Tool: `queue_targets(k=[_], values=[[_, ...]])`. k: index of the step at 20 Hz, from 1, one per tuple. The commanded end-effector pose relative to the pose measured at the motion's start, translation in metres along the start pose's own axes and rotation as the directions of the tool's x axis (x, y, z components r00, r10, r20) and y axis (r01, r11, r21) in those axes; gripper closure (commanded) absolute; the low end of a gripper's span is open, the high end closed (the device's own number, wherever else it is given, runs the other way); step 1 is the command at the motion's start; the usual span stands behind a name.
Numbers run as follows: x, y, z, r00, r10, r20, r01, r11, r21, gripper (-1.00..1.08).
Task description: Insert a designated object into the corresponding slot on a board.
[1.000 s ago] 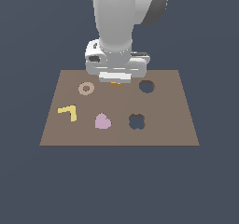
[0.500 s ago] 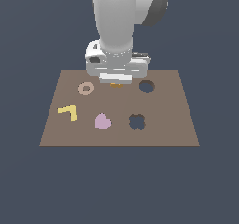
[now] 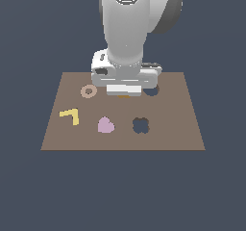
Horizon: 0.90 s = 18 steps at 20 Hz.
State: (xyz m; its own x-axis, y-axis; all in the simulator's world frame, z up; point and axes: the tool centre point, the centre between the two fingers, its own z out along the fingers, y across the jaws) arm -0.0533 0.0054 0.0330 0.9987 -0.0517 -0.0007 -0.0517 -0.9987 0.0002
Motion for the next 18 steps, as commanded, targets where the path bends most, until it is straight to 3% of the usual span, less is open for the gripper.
queue_targets(k=[1, 11, 18], values=[[0.014, -0.006, -0.001, 1.000, -0.006, 0.000, 0.006, 1.000, 0.000, 1.08], [0.077, -0.037, -0.005, 0.999, -0.036, 0.000, 0.036, 0.999, 0.000, 1.08], [0.106, -0.051, -0.007, 0.999, -0.049, 0.000, 0.049, 0.999, 0.000, 1.08]])
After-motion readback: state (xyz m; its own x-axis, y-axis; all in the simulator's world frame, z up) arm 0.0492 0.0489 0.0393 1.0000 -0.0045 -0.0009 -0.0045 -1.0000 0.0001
